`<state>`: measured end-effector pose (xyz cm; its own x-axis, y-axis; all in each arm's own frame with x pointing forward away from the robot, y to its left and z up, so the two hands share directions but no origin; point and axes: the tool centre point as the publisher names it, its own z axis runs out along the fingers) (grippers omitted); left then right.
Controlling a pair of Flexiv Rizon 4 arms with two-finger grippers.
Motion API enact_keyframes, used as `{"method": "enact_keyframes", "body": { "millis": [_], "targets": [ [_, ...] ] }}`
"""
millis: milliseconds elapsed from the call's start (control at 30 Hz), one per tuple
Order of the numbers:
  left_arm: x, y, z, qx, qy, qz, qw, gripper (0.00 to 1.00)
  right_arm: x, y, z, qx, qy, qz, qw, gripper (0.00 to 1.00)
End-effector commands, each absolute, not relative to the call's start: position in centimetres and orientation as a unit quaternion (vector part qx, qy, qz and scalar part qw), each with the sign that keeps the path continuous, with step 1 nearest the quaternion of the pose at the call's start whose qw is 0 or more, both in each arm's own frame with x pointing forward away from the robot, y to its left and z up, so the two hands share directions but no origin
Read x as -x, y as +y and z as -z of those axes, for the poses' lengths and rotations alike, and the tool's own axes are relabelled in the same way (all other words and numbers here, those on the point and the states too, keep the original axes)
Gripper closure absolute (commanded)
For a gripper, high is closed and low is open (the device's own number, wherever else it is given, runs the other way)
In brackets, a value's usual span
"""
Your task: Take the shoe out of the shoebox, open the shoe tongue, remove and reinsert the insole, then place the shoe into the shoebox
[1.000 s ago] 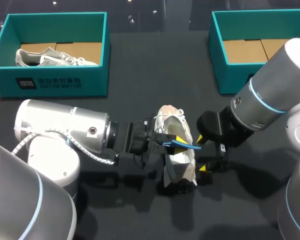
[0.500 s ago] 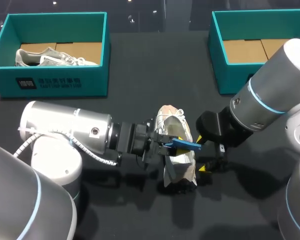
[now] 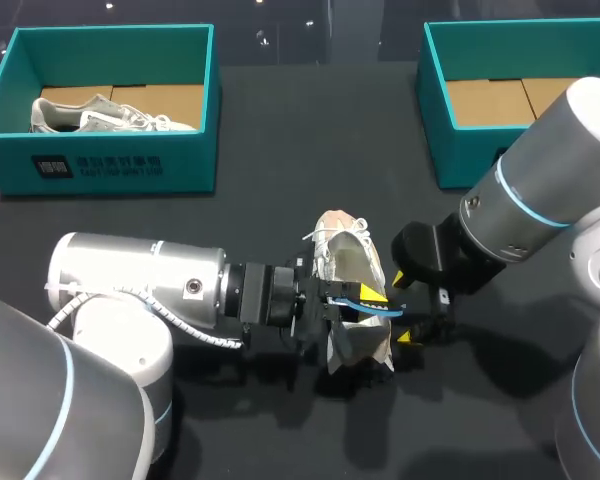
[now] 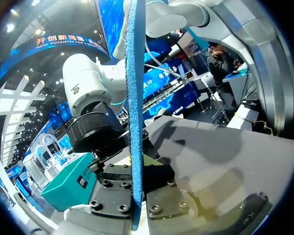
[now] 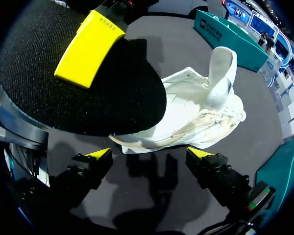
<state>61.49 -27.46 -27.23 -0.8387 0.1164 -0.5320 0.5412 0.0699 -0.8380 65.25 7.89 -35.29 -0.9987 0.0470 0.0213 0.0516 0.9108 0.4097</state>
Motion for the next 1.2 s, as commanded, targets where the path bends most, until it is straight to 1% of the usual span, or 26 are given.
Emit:
{"method": "enact_keyframes", "body": {
  "millis": [33,300,867,1200],
  "targets": [
    [-60.5,-27.1,27.4,-0.214,0.714,0.641,0.184,1.0,-65.1,8.0,35.4,0.026,-0.978,0.209,0.004,0.0],
    [-60.4,-27.3,27.9,-0.198,0.716,0.649,0.165,1.0,-65.1,8.0,35.4,0.026,-0.978,0.209,0.004,0.0],
    [-61.8,-28.9,29.3,-0.186,0.72,0.647,0.169,1.0,-65.1,8.0,35.4,0.026,-0.978,0.209,0.004,0.0],
    [-62.7,-28.5,30.1,-0.168,0.729,0.641,0.172,1.0,-65.1,8.0,35.4,0.026,-0.978,0.209,0.004,0.0]
  ]
}}
